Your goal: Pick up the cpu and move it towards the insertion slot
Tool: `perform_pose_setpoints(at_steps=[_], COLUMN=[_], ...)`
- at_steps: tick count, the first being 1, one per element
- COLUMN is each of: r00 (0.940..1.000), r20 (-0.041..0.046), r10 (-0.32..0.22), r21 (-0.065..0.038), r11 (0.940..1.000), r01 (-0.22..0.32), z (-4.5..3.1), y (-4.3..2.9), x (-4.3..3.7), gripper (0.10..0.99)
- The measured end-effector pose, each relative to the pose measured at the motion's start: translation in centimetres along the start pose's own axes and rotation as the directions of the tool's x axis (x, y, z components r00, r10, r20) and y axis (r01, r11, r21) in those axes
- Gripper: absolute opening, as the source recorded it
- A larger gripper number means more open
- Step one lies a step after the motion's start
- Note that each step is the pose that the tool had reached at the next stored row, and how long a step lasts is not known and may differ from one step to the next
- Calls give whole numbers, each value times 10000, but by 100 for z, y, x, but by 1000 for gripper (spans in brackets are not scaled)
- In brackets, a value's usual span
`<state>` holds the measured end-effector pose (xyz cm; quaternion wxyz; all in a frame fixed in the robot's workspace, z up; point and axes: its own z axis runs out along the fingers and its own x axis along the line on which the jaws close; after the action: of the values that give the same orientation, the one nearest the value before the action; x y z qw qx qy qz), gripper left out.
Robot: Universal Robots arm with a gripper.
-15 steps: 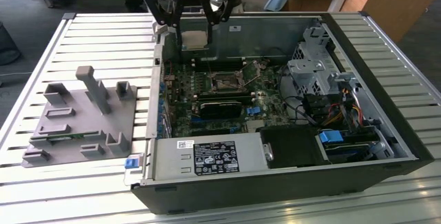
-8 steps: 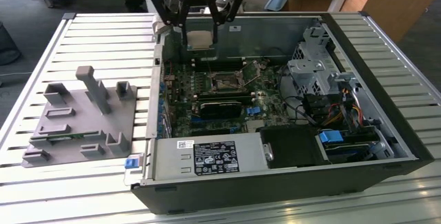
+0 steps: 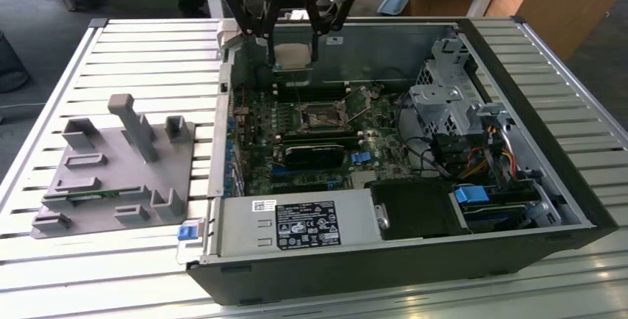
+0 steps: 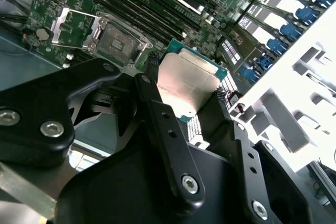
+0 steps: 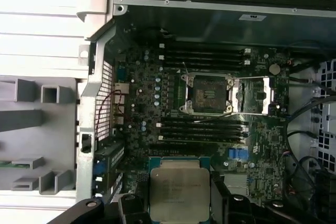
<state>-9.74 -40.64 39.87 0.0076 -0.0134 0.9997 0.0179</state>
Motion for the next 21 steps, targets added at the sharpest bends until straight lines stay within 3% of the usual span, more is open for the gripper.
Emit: perform_pose_setpoints(at_steps=[21], r00=[10000], r20=[0], r10=[1], r21=[0], r11=[10000], r01=[-1], z=[4], y=[-7], x=[-261], gripper=[545])
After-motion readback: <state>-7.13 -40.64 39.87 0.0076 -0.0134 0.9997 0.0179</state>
